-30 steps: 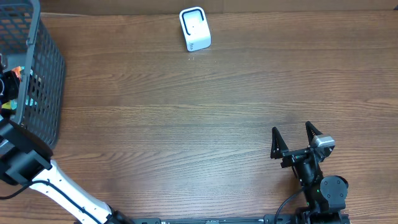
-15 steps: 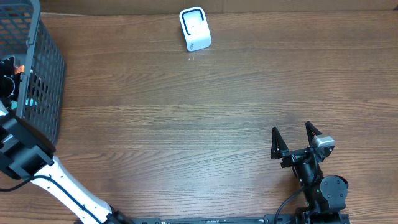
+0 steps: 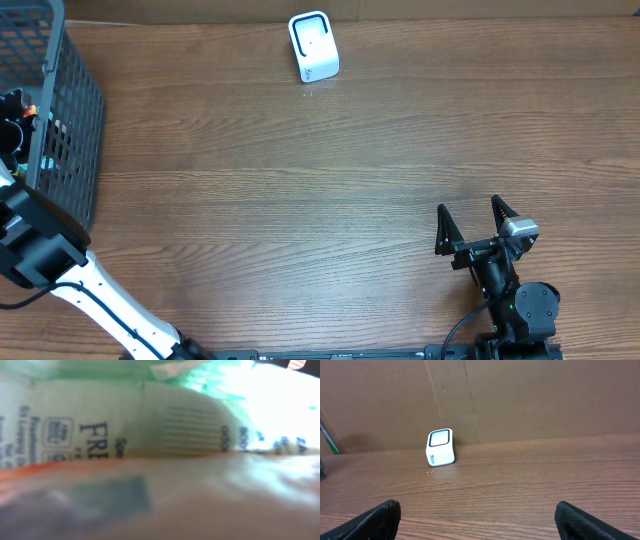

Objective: Scan the item barcode
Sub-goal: 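Grasp the orange-and-mint wet-wipe pack in the basket with the left gripper, then lift the wipe pack out and carry it toward the table center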

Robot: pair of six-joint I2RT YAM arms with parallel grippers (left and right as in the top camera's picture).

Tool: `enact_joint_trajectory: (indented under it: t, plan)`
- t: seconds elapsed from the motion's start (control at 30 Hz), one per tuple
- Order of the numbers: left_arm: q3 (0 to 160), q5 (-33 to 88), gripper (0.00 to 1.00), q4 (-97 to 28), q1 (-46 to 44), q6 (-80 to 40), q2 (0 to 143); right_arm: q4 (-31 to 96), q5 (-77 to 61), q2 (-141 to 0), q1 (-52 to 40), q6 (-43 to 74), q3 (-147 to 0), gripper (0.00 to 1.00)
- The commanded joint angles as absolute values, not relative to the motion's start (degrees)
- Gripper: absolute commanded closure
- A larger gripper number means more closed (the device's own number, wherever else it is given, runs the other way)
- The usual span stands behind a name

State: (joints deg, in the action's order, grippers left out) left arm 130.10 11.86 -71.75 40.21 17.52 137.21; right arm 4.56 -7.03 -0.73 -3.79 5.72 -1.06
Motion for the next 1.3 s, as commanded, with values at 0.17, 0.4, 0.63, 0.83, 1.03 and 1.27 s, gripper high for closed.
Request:
enact_joint_trajectory:
  t: [0.17,0.4,0.63,0.83,1.03,1.27]
  plan:
    - [130.67,11.88,0.55,-69.28,40.1,12.86,124.38,4.25,-6.28,-0.23,-3.62,5.34,-0.45,0.0]
    - [130.67,11.9,0.53,-67.16,40.1,6.83,113.38,4.25,-6.28,-0.23,-3.62,5.34,-0.45,0.0]
    - [130.67,12.01,0.55,-66.39,38.74,0.16,102.26,4.25,-6.28,-0.23,-3.62,5.34,-0.45,0.0]
    - [130.67,11.49,0.55,-69.23,32.62,-1.76,95.39,4.25,-6.28,-0.23,-3.62,5.34,-0.45,0.0]
    - [130.67,5.67,0.58,-75.79,20.62,-3.79,92.44,4.25,-6.28,-0.23,-3.62,5.34,-0.45,0.0]
    - [129.47,-1.21,0.64,-83.92,0.6,-10.5,93.36,4.25,-6.28,-0.23,-3.62,5.34,-0.45,0.0]
